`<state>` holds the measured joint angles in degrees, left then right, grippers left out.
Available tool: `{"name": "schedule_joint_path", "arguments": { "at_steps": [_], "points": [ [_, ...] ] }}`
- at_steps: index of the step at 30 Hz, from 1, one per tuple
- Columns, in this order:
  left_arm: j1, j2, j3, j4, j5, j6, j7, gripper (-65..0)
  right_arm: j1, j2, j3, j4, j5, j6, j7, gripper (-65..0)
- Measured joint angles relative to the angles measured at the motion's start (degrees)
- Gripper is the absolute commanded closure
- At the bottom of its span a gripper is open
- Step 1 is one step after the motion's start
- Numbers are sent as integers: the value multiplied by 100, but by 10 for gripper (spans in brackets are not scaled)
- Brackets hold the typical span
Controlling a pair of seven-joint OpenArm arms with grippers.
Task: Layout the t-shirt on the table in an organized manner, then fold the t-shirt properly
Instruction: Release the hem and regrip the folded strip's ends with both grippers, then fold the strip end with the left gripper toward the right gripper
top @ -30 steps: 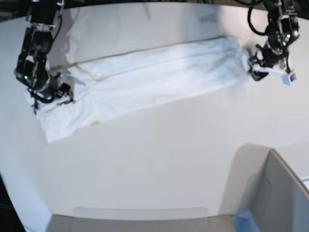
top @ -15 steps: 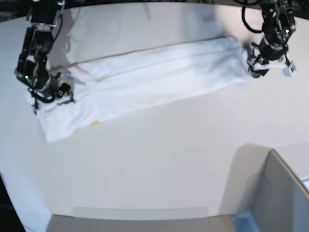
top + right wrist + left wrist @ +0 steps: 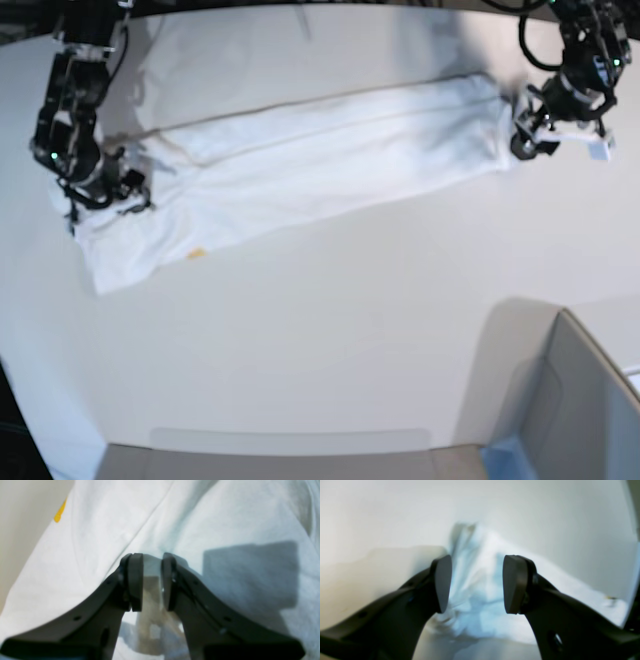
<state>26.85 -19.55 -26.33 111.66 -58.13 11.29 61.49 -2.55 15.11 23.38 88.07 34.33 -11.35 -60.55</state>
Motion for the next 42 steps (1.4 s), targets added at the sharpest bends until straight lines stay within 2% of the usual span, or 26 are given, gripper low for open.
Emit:
{"name": "schedule_joint_path", "arguments": {
  "at_steps": [2, 5, 8, 23, 28, 32, 34, 36, 40, 42],
  "points": [
    [96, -22, 227, -4, 286, 24, 24, -329, -35, 74, 2, 0, -4, 0, -9, -151],
    [173, -214, 741, -2, 339, -22, -87, -329, -61, 111, 7, 7, -11, 0, 0, -151],
    [186, -201, 984, -4, 457, -20, -282, -329, -50, 140, 7, 4, -2, 0, -46, -151],
    [-52, -210, 1158, -542, 459, -22, -404, -329, -81, 155, 7, 7, -4, 0, -28, -151],
    [-87, -315, 1762, -538, 463, -780, -470, -328, -81, 153, 7, 7, -4, 0, -13, -151],
    [-203, -295, 1974, -540, 455, -837, -450, -327, -79, 151, 7, 7, -7, 0, -20, -151],
    [-275, -286, 1956, -605, 455, -837, -424, -301, -81, 151, 7, 7, -4, 0, -13, -151],
    [-308, -302, 1941, -798, 380, -874, -483, -239, -81, 151, 7, 7, -9, 0, -20, -151],
    [-678, -319, 1895, -1408, 153, -997, -511, -17, -81, 149, 7, 7, -15, 0, 4, -151],
    [-848, -313, 1729, -1768, 92, -1075, -514, 0, -98, 146, 9, 70, -48, -2, -7, -151]
  ]
}}
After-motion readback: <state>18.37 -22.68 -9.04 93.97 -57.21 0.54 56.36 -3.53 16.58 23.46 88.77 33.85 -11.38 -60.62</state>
